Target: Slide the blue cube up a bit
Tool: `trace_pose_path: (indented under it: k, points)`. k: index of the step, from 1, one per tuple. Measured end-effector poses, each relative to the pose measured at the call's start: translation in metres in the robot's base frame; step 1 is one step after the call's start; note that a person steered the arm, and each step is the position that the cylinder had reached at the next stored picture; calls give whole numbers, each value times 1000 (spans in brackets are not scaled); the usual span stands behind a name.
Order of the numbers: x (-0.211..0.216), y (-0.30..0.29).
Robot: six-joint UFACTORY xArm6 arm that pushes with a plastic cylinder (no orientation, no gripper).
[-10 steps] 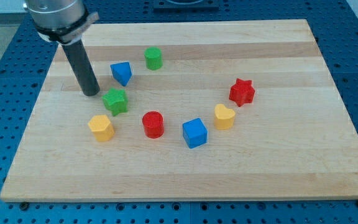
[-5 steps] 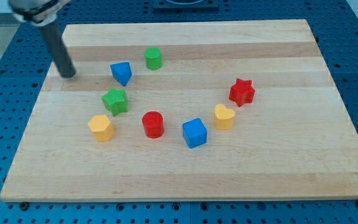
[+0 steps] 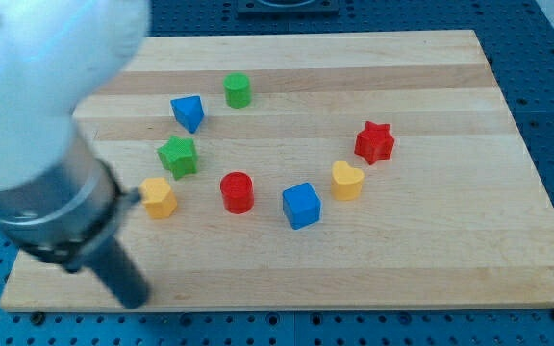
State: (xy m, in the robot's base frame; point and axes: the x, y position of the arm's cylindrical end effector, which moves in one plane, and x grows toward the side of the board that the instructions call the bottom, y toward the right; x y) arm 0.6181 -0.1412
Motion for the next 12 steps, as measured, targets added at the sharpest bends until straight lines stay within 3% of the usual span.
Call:
trace_pose_path:
  k: [1, 2, 6, 12]
  points:
    - [0, 118]
    - [0, 173]
    - [-55, 172]
    - [-76, 158]
